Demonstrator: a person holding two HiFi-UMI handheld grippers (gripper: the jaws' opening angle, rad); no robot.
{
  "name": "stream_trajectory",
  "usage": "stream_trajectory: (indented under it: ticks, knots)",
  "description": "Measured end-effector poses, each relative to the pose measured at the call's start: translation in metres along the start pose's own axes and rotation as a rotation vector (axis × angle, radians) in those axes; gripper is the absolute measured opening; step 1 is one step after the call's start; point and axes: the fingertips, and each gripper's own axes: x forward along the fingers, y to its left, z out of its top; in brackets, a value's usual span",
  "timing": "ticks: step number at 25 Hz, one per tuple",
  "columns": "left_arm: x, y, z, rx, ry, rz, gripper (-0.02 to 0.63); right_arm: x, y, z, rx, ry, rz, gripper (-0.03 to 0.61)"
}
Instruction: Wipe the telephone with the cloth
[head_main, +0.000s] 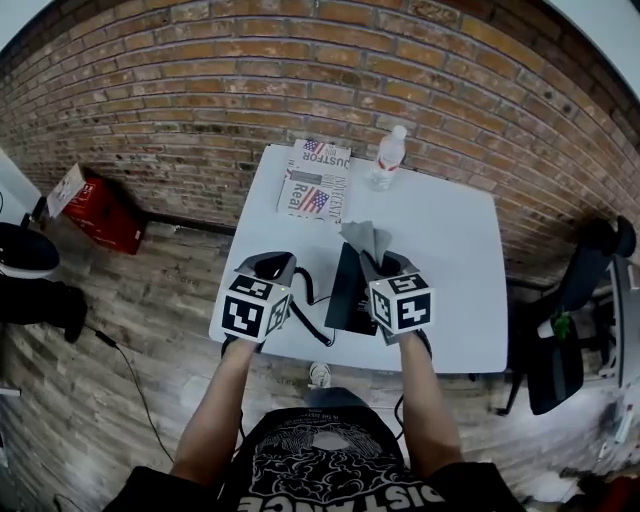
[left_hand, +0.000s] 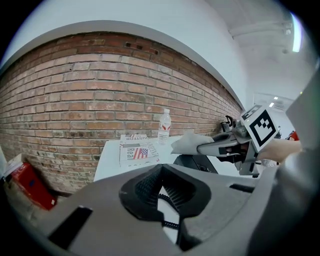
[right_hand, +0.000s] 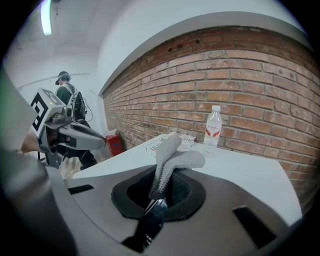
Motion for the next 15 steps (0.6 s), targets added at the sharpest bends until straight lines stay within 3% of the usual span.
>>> stream_trajectory:
  ticks: [15]
  knots:
    - [-0.010, 0.005, -0.014, -0.016, 0.013, 0.029, 0.006, 0.019, 0.011, -0.023, 0.015, 0.056, 0.054, 0.012]
